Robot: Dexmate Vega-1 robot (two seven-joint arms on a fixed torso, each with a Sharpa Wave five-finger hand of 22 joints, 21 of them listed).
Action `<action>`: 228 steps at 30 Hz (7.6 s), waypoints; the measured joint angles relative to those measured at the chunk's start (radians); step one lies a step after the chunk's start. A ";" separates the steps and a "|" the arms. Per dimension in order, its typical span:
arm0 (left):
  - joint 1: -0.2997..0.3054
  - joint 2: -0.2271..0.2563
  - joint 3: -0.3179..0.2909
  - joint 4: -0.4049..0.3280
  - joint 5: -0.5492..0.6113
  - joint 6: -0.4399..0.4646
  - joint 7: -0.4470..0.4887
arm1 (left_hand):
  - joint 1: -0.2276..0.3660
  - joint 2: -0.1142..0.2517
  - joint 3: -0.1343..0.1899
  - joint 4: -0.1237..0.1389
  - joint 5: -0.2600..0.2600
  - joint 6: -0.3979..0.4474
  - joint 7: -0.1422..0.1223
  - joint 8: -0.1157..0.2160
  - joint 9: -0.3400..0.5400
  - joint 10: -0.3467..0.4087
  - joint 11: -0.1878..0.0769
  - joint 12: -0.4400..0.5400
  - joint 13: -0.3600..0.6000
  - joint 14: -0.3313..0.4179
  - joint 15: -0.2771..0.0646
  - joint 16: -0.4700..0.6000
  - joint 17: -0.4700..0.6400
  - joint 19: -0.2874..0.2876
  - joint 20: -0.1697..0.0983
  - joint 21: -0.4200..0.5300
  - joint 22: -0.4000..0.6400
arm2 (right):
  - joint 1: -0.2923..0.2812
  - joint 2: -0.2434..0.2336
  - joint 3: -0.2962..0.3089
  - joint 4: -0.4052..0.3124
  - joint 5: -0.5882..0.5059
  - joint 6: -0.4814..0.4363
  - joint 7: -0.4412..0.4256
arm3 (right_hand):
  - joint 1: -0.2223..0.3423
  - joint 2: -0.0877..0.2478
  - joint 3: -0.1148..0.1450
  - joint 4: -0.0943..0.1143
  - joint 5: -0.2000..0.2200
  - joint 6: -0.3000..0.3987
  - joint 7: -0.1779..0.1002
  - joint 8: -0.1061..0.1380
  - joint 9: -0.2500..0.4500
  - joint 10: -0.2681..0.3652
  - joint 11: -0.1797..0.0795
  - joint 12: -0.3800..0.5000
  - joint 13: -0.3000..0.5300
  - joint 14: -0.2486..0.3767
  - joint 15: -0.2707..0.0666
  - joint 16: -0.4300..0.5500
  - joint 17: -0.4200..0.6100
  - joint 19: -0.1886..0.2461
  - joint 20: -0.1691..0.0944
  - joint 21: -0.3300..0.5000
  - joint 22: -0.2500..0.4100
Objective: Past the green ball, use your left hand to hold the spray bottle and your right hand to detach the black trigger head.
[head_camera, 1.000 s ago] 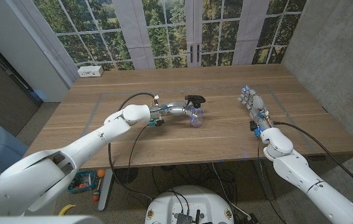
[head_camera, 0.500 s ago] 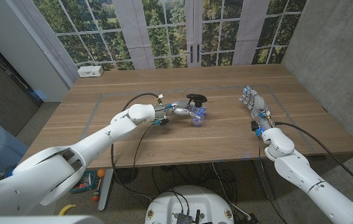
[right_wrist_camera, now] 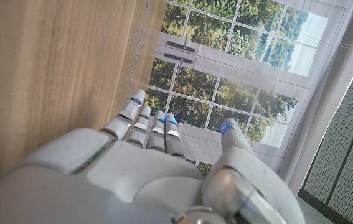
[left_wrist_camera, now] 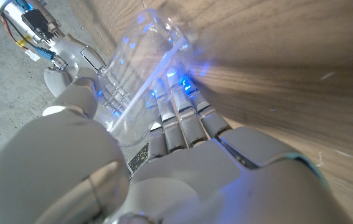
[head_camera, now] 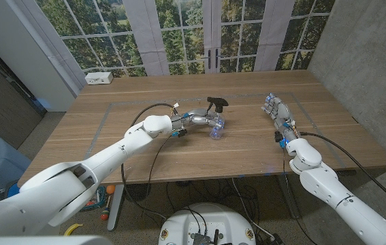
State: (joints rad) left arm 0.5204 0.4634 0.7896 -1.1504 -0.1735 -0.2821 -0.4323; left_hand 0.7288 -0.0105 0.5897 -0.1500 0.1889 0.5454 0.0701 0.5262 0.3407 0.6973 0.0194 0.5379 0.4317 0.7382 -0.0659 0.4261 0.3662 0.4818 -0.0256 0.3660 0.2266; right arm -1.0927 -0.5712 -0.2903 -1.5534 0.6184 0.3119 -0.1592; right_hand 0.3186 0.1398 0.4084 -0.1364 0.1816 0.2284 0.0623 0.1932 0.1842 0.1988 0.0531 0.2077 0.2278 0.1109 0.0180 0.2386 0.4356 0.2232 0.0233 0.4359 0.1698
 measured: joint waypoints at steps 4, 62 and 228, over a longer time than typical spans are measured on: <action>0.003 0.004 -0.002 -0.017 0.014 0.003 0.027 | 0.000 0.000 -0.003 0.003 0.008 -0.005 -0.005 0.024 0.056 -0.007 -0.006 0.062 0.004 0.016 -0.002 0.015 0.071 0.005 -0.005 0.047 0.026 | 0.002 0.000 -0.001 0.001 -0.001 0.000 0.000 | 0.000 0.000 0.000 0.000 0.000 0.000 0.000 0.000 0.000 0.000 0.000 0.000 0.000 0.000 0.000 0.000 0.000 0.000 0.000 0.000 0.000; -0.158 0.024 0.028 -0.086 0.249 -0.016 0.127 | 0.000 0.000 -0.118 0.118 0.137 -0.085 -0.084 0.183 0.392 -0.080 -0.078 0.295 0.084 0.019 -0.016 0.025 0.498 -0.064 -0.016 0.357 0.150 | -0.048 -0.226 0.021 -0.394 -0.372 -0.269 -0.140 | 0.204 -0.062 0.018 -0.029 0.000 0.047 -0.042 0.022 0.005 0.030 -0.041 0.023 0.029 0.137 -0.029 0.075 0.020 0.093 0.042 -0.018 0.014; -0.018 -0.014 0.095 -0.090 0.836 0.017 1.106 | 0.001 -0.002 -0.139 0.139 0.182 -0.119 -0.118 0.195 0.449 -0.100 -0.097 0.306 0.136 0.068 -0.029 -0.105 0.577 -0.133 -0.017 0.525 0.061 | 0.108 -0.134 -0.153 -0.843 -0.595 -1.123 -0.457 | 0.204 -0.035 -0.239 0.037 -0.004 0.351 0.050 0.279 0.198 0.613 -0.006 0.354 0.469 0.764 -0.105 0.602 0.562 0.416 0.056 0.312 0.059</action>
State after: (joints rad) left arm 0.5024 0.4495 0.8847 -1.2400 0.6627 -0.2646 0.6742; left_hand 0.7299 -0.0120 0.4511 -0.0114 0.3705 0.4266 -0.0476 0.7209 0.7899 0.5974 -0.0779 0.8444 0.5675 0.8060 -0.0946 0.3213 0.9433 0.3485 -0.0431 0.8907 0.2872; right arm -0.9843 -0.7048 -0.4429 -2.3968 0.0238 -0.8114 -0.6159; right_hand 0.5223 0.1044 0.1698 -0.0993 0.1774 0.5790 0.1127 0.4724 0.3821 0.8122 0.0472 0.5617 0.6966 0.8747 -0.0869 0.8404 0.9979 0.6391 0.0795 0.7475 0.2292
